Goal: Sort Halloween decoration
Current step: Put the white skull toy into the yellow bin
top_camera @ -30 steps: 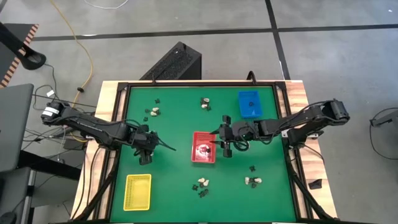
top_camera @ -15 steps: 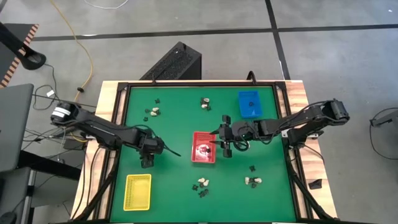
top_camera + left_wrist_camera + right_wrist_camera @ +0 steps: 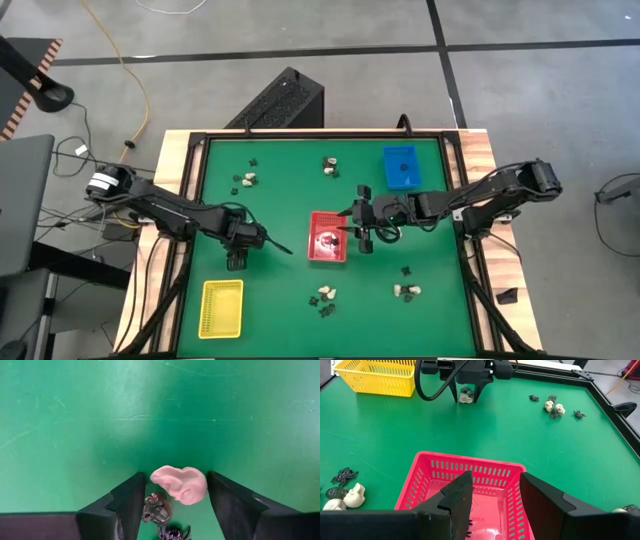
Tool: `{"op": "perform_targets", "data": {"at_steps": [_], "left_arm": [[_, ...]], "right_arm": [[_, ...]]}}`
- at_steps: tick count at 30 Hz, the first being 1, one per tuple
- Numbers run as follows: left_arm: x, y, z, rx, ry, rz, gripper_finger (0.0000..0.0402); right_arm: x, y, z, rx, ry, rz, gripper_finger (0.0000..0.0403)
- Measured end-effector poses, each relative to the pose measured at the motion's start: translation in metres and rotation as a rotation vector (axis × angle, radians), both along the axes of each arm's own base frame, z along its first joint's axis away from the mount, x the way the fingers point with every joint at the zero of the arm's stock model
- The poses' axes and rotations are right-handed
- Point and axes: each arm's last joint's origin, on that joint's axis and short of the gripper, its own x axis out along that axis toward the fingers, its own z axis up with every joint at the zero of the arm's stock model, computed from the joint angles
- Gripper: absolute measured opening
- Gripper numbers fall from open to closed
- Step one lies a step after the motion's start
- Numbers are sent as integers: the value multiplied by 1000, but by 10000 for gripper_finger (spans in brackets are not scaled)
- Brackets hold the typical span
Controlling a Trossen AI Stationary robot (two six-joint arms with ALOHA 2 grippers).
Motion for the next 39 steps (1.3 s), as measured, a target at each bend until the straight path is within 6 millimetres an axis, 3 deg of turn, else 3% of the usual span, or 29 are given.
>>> {"op": "perform_targets", "data": {"at_steps": [12, 29, 39], "left_arm": [[0, 0, 2, -3, -15, 3, 117], [0, 0, 3, -17, -15, -1, 87], [21, -8, 37, -124, -91, -49, 87]], "right_arm": [[0, 0, 0, 0, 0, 0, 194], [0, 0, 0, 0, 0, 0, 194], [0, 0, 0, -1, 0, 0, 194]]}}
